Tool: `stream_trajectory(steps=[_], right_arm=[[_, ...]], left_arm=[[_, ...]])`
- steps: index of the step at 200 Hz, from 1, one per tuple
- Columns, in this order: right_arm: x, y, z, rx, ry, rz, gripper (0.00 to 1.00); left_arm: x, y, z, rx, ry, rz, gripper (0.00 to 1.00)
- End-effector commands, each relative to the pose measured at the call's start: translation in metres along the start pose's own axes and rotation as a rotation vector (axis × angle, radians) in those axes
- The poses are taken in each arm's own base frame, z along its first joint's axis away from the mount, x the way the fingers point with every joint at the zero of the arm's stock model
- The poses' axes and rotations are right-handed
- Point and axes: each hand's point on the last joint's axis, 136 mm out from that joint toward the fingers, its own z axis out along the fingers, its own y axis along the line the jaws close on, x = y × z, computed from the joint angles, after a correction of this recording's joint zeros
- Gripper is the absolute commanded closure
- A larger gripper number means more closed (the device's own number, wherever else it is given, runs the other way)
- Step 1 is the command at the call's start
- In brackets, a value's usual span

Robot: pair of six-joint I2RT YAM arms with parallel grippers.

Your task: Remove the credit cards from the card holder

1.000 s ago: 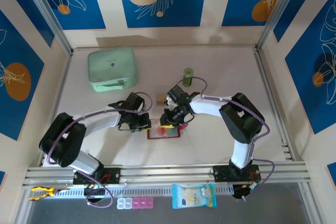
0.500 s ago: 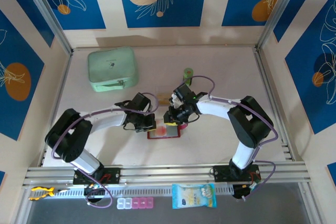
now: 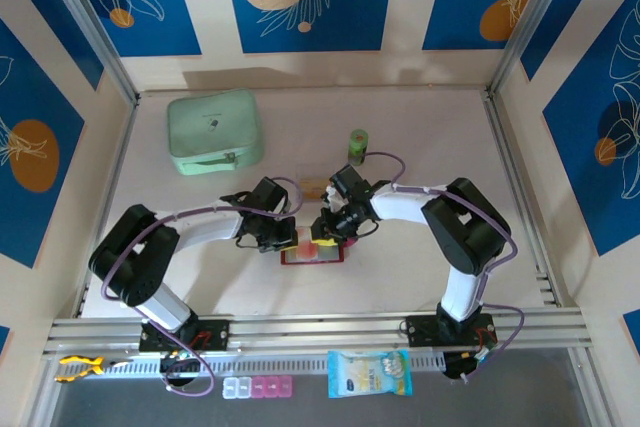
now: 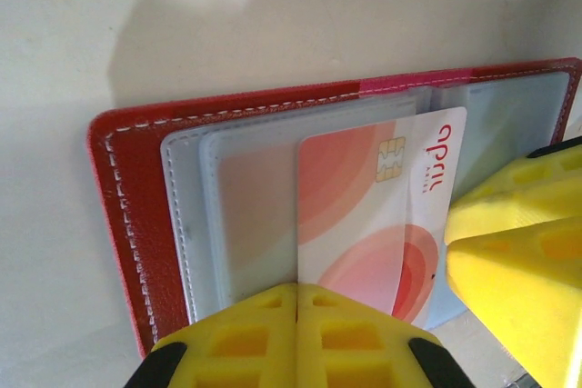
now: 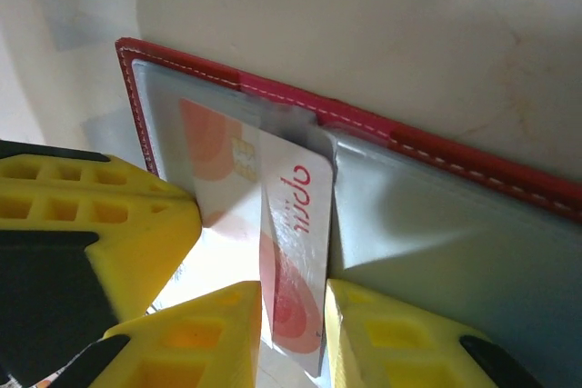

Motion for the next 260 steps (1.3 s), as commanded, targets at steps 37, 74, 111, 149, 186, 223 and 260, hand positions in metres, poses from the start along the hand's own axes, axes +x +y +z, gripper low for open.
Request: stream_trajectory(steps=[37, 74, 111, 149, 186, 223, 260], right_arm=[[0.005, 0.003, 0.006, -0.064, 0.038, 0.028, 0.73], [0.003, 0.013, 0.001, -0.103, 0.028, 0.019, 0.79], [0.003, 0.01, -0.005, -0.081, 0.005, 0.014, 0.87], [0.005, 0.002, -0.016, -0.055, -0.017, 0.014, 0.91], [0.008, -0.001, -0.036, -0.016, -0.046, -0.014, 0.94], [0.005, 0.004, -0.063, 0.034, -0.078, -0.107, 0.96], [-0.003, 0.006, -0.09, 0.164, -0.091, -0.382, 0.97]], left_arm=[[0.009, 0.016, 0.008, -0.056, 0.036, -0.013, 1.0], [0.008, 0.015, 0.008, -0.056, 0.036, -0.013, 1.0], [0.008, 0.015, 0.007, -0.055, 0.035, -0.013, 1.0], [0.008, 0.012, 0.006, -0.049, 0.033, -0.01, 1.0], [0.006, 0.009, 0.003, -0.039, 0.026, -0.01, 1.0], [0.001, -0.001, -0.004, -0.006, 0.002, -0.006, 1.0], [-0.007, -0.01, -0.018, 0.019, -0.044, 0.004, 0.98]])
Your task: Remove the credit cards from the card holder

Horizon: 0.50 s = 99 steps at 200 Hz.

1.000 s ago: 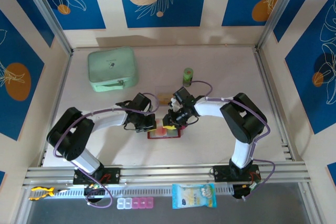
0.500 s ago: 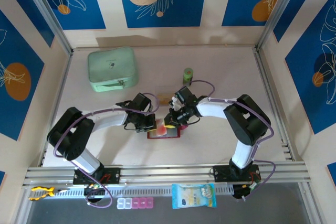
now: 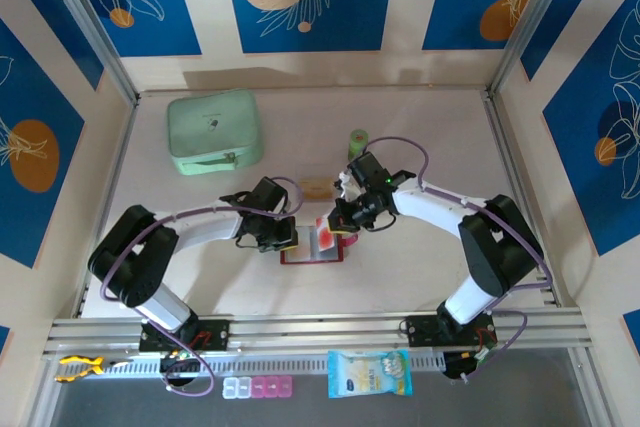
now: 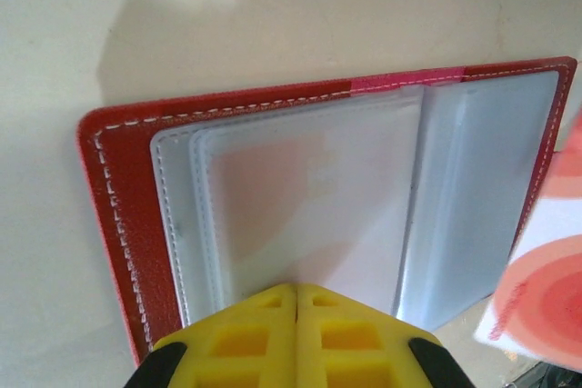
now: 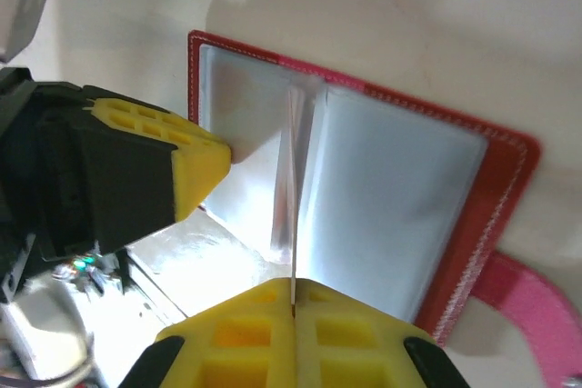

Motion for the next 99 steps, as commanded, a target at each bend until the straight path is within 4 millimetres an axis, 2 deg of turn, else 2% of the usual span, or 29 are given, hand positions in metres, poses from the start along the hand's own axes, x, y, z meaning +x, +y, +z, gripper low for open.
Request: stream_trajectory(steps=[1, 29, 57, 76, 99], right_arm=[[-0.002, -0.002, -0.024, 0.101, 0.01, -0.23, 0.97], [-0.02, -0.01, -0.046, 0.225, -0.003, -0.538, 0.99], [-0.048, -0.017, -0.069, 0.386, -0.008, -0.849, 1.0], [-0.066, -0.022, -0.077, 0.477, 0.017, -0.994, 1.0], [-0.084, -0.014, -0.082, 0.467, 0.056, -1.107, 1.0]], left_arm=[[-0.007, -0.009, -0.016, 0.015, -0.039, 0.004, 0.98], [-0.012, -0.008, -0.026, 0.031, -0.079, 0.003, 0.98], [-0.014, 0.001, -0.035, 0.031, -0.113, -0.016, 0.97], [-0.015, 0.007, -0.042, 0.029, -0.132, -0.027, 0.97], [-0.015, 0.017, -0.048, 0.029, -0.157, -0.057, 0.96]])
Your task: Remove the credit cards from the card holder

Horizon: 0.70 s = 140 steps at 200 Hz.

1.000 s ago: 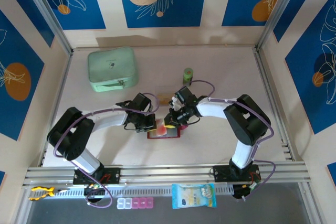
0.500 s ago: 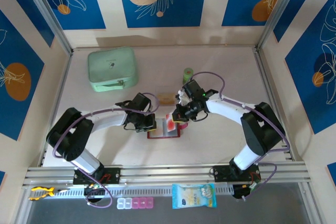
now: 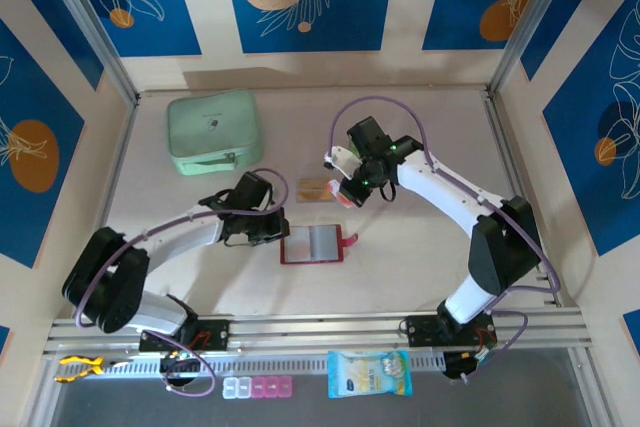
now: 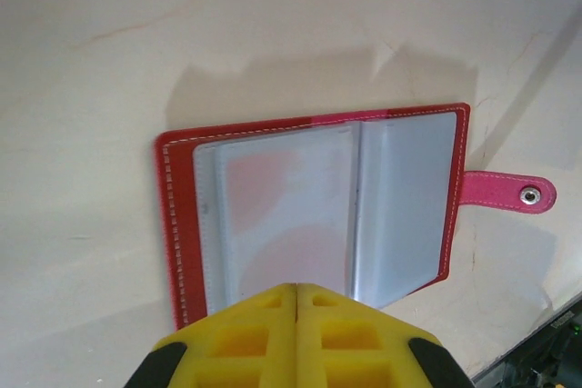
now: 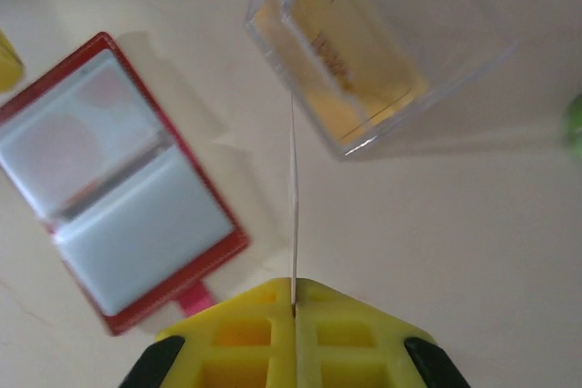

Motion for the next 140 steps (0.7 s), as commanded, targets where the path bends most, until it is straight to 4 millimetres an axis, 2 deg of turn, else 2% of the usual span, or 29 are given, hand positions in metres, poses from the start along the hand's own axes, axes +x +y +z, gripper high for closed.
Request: stream_trajectory(steps=[1, 37, 86, 111, 140], right_arm=[[-0.003, -0.016, -0.002, 0.022, 0.071, -0.253, 1.0], [-0.032, -0.027, 0.007, -0.022, 0.076, -0.387, 1.0], [-0.069, -0.045, 0.021, -0.078, 0.054, -0.432, 1.0], [-0.08, -0.052, 0.028, -0.107, 0.051, -0.439, 1.0], [-0.081, -0.053, 0.045, -0.151, 0.083, -0.443, 1.0]], left_arm=[[0.001, 0.017, -0.007, -0.028, -0.022, -0.04, 0.96], [-0.001, 0.025, -0.013, 0.013, -0.058, -0.093, 0.93], [0.0, 0.038, -0.019, 0.026, -0.065, -0.133, 0.93], [0.001, 0.042, -0.02, 0.029, -0.06, -0.143, 0.93], [0.002, 0.048, -0.02, 0.026, -0.053, -0.153, 0.93]])
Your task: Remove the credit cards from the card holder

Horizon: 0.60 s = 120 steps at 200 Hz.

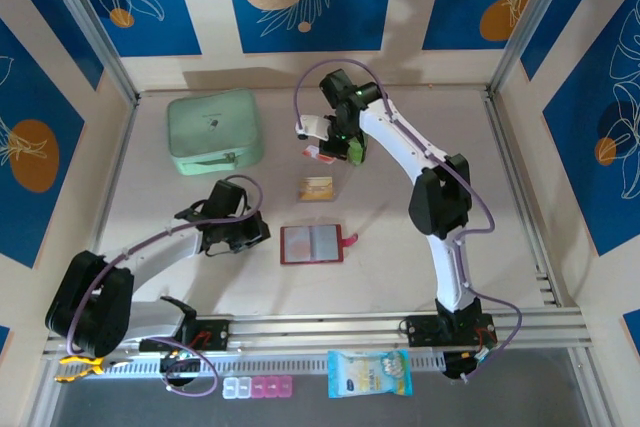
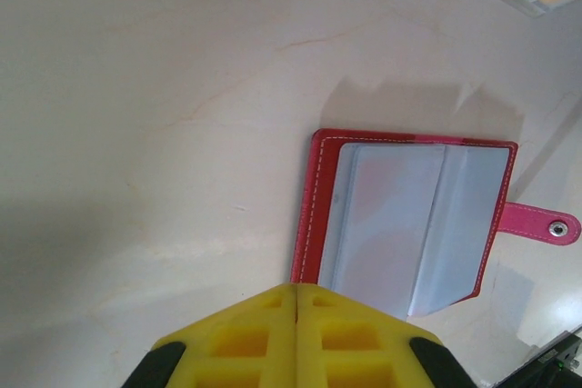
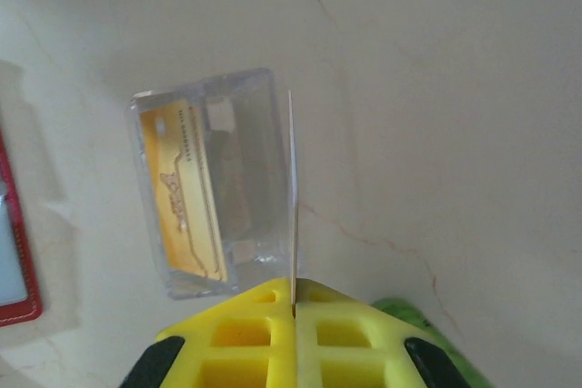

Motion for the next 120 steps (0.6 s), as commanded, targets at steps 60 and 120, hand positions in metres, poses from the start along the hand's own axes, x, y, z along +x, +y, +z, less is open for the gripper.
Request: stream_trajectory(steps=[60, 120], right_arm=[[0.008, 0.026, 0.03, -0.175, 0.031, -0.017, 1.0], [0.006, 0.011, 0.031, -0.105, 0.027, -0.009, 0.78]], left_arm=[[0.002, 0.011, -0.004, 0.013, 0.017, -0.027, 0.93], [0.001, 0.011, -0.005, 0.014, 0.016, -0.03, 0.93]])
